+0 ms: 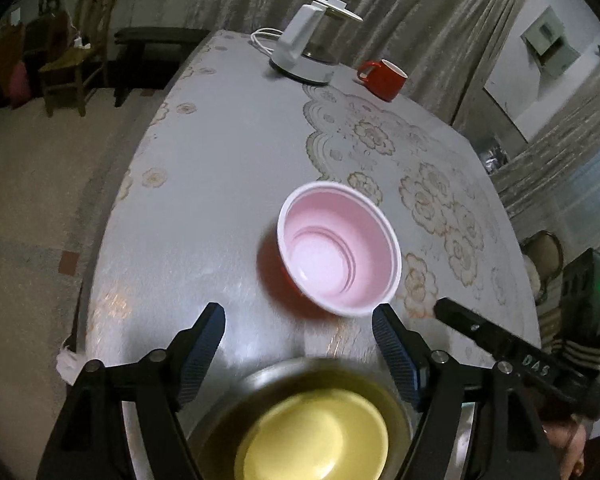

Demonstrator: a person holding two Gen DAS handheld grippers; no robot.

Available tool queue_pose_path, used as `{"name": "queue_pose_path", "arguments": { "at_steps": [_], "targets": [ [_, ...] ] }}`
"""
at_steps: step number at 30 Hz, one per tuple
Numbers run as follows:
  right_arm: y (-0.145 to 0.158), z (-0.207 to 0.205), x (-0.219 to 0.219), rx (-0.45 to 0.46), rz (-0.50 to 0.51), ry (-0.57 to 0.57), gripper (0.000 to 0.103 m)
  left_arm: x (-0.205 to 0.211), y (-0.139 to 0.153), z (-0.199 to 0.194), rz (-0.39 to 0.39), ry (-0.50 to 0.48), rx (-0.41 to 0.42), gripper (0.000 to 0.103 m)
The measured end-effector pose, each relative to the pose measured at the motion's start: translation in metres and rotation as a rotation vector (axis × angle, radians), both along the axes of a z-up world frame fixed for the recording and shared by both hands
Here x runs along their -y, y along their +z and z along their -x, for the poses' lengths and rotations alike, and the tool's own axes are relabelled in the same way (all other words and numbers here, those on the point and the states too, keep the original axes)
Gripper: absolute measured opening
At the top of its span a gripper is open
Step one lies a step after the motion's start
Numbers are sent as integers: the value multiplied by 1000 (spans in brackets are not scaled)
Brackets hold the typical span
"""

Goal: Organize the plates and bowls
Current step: 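Move the left tool to the pink-and-red bowl and grip its rim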

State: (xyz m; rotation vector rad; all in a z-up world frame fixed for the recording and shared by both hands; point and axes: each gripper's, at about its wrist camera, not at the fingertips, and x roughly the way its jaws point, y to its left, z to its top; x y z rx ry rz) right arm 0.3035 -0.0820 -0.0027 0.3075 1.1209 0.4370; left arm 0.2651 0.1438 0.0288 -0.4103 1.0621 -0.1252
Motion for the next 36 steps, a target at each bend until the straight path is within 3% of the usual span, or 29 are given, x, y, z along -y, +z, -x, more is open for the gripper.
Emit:
{"name": "queue_pose_path", "arguments": {
  "at_steps": [11, 17, 22, 25, 36],
  "targets": [
    [-16, -33, -23, -28, -1, 6, 39, -9, -22, -38, 35, 43, -59, 74],
    [-24, -46, -37, -22, -19, 21, 35, -4, -31, -47, 46, 23, -78, 61],
    [-33, -51, -44, -29, -16, 38, 26, 6, -35, -50, -1, -18, -83, 34],
    [-35, -52, -45, -26, -22, 49, 20, 13, -38, -48, -21, -39, -79, 24],
    [-32, -39, -33, 10, -7, 42, 16, 35, -27, -36, -66, -82, -41, 20]
  ]
}}
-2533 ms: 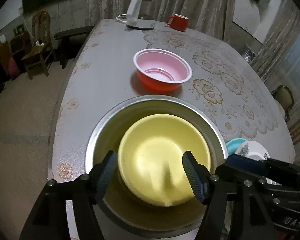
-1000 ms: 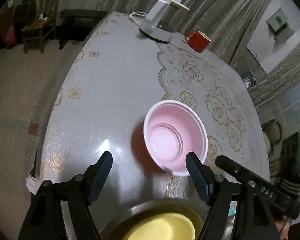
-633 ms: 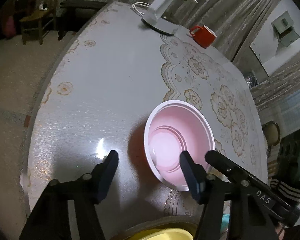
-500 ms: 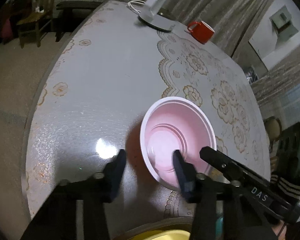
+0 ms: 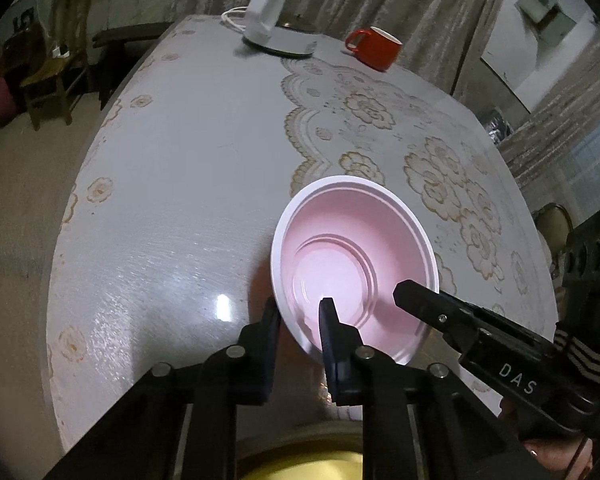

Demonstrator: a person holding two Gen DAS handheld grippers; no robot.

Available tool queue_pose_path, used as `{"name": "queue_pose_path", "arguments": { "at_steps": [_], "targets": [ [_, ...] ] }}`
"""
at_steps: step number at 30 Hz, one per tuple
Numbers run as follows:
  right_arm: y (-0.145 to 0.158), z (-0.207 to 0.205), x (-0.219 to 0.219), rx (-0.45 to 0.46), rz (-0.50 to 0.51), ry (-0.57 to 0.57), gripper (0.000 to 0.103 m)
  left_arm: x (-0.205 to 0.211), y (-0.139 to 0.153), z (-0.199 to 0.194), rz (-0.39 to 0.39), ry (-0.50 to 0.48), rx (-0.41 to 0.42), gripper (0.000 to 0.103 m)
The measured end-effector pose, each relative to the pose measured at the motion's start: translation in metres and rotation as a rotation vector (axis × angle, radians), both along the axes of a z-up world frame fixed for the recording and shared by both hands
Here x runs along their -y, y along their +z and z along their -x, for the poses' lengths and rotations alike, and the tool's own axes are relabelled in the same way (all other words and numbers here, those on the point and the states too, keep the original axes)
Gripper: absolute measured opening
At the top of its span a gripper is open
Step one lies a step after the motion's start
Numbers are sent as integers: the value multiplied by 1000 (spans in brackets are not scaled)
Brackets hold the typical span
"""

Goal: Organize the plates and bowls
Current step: 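Move the left tool to the pink-and-red bowl and grip its rim, then lift the pink-and-red bowl with the left tool and carry it over the yellow bowl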

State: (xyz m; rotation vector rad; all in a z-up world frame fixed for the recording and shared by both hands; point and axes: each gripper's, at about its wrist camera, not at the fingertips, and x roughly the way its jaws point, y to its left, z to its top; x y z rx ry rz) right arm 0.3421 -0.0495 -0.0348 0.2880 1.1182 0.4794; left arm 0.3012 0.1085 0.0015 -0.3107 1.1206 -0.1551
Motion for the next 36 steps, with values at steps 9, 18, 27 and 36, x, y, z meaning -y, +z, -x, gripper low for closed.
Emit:
{"name": "queue_pose_path", "arguments": {
  "at_steps": [9, 18, 27, 36],
  "targets": [
    [11, 26, 35, 20, -8, -60, 16, 32, 2, 12, 21, -73, -10, 20],
    [19, 60, 78, 36, -45, -144, 16, 65, 10, 34, 44, -140, 6, 20],
    [38, 104, 104, 98, -97, -192, 16, 78, 30, 73, 70, -162, 58, 20],
    [46, 141, 107, 116, -135, -182, 16, 73, 42, 111, 70, -171, 88, 20]
  ]
}}
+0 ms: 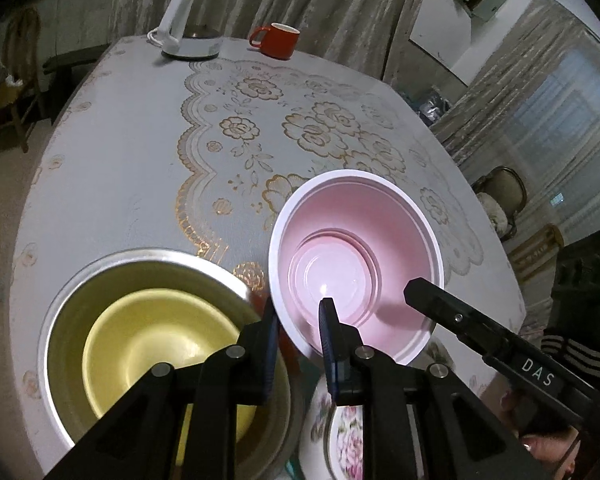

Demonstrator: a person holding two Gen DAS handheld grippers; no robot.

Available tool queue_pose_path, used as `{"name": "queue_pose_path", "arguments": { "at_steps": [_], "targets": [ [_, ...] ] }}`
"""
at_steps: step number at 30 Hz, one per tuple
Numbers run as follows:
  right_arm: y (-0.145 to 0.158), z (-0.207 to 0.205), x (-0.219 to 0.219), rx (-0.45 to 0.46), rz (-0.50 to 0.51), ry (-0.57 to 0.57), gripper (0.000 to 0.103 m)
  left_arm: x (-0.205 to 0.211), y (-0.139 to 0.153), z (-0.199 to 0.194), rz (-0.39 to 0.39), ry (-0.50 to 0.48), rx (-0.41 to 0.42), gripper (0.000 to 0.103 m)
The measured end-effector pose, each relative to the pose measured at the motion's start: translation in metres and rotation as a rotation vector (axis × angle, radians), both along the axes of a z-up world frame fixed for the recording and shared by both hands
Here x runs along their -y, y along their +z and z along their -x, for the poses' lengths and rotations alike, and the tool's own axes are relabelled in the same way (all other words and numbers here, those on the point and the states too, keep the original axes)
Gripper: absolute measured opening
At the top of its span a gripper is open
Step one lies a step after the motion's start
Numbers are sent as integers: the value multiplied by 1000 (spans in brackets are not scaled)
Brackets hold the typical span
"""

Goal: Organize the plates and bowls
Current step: 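Lift the pink-and-red bowl with the left tool and carry it over the yellow bowl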

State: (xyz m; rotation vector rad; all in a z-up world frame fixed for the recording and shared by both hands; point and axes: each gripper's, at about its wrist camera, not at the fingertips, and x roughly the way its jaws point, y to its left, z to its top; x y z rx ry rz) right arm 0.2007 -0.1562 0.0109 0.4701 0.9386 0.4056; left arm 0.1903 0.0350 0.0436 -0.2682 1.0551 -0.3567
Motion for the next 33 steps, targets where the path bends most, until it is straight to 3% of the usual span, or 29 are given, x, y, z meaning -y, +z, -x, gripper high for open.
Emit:
{"name": "queue_pose_path", "arguments": {
  "at_steps": [19, 33],
  "targets": [
    [3, 54, -30, 20, 5, 79, 16, -22, -3, 53, -51, 50, 34, 20],
    [5, 64, -38, 22, 5, 83, 16, -30, -1, 70, -45, 50, 59, 20]
  ]
}}
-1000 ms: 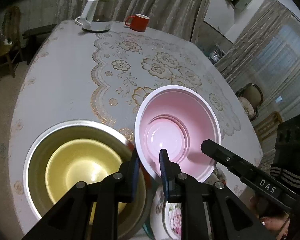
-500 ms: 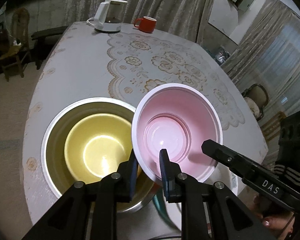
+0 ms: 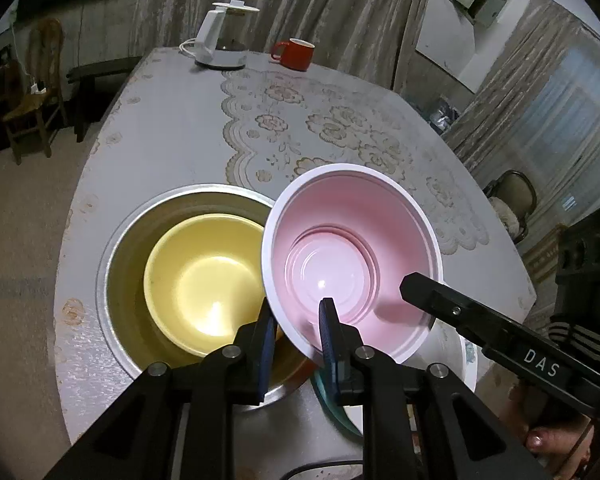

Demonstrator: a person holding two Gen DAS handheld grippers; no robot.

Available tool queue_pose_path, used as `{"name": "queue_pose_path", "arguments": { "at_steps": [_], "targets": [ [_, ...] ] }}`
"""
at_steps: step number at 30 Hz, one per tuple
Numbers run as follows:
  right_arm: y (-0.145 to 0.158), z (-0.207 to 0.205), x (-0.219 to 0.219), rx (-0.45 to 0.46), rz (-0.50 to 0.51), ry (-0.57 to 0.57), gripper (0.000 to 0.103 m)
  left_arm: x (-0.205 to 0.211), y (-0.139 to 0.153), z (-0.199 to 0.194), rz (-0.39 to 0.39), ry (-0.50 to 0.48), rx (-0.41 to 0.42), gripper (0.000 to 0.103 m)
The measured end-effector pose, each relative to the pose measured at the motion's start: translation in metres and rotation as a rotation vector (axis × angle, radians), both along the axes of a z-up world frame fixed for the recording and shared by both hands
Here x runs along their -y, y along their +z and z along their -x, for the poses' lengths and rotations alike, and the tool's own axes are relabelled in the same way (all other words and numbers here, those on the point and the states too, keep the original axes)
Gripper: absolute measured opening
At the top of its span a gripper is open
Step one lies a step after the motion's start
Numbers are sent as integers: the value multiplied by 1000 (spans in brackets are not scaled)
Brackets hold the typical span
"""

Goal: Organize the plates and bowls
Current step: 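Lift the pink-and-red bowl with the left tool and carry it over the yellow bowl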

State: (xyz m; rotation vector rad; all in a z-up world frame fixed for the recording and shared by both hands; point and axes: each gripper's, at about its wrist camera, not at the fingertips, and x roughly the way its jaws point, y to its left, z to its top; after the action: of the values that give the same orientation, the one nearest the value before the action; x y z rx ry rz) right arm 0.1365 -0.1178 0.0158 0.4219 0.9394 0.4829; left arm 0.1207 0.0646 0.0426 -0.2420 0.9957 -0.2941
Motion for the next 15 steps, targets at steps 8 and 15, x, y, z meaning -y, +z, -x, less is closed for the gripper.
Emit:
{"name": "queue_pose_path", "arguments": {
  "at_steps": [8, 15],
  "targets": [
    [6, 2, -15, 13, 5, 26, 16, -14, 6, 9, -10, 23, 14, 20],
    [0, -3, -32, -8, 11, 60, 16, -31, 0, 9, -7, 44, -9, 20]
  ]
}}
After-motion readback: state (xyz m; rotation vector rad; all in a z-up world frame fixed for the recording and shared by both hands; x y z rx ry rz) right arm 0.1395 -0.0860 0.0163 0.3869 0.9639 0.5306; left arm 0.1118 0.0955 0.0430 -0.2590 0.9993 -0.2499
